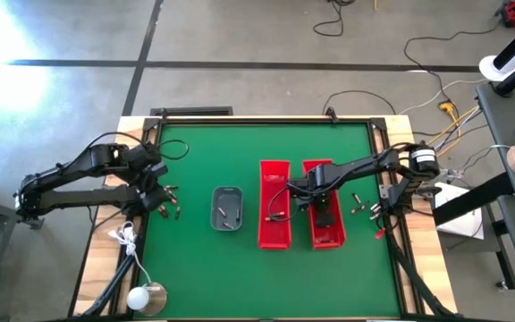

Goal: Sort batteries
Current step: Put the small black battery into the right red bin

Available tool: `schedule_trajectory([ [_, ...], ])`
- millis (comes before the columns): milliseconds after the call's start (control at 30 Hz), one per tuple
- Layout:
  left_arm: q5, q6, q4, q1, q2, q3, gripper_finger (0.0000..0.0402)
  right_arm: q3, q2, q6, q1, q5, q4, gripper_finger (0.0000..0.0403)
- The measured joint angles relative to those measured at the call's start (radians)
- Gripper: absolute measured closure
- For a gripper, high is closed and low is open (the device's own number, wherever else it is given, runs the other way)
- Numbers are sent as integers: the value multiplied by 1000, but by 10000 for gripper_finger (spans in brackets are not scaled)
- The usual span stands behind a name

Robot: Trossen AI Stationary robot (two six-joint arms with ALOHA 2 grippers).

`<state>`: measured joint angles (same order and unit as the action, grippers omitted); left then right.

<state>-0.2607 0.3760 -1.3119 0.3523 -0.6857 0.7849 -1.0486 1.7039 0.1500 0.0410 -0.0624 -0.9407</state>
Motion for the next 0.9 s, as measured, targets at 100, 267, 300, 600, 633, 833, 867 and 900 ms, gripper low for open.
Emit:
schedule_trajectory([
  [100,0,3,4,0,0,0,251,17,-2,0,0,1,14,369],
  [267,0,22,7,0,0,0,251,32,-3,0,0,1,29,368],
  [300,0,27,7,0,0,0,251,32,-3,0,0,1,36,367],
  [600,-1,31,11,0,1,0,251,34,-1,-1,-1,0,82,338],
  [633,-1,31,11,0,1,0,251,34,-1,-4,-1,1,84,334],
  [833,-3,30,11,0,1,0,251,27,-8,-23,-2,6,78,298],
  [867,-3,30,13,0,1,0,251,24,-13,-28,-2,10,75,291],
  [900,-3,30,15,0,1,0,251,21,-20,-35,-2,12,65,285],
])
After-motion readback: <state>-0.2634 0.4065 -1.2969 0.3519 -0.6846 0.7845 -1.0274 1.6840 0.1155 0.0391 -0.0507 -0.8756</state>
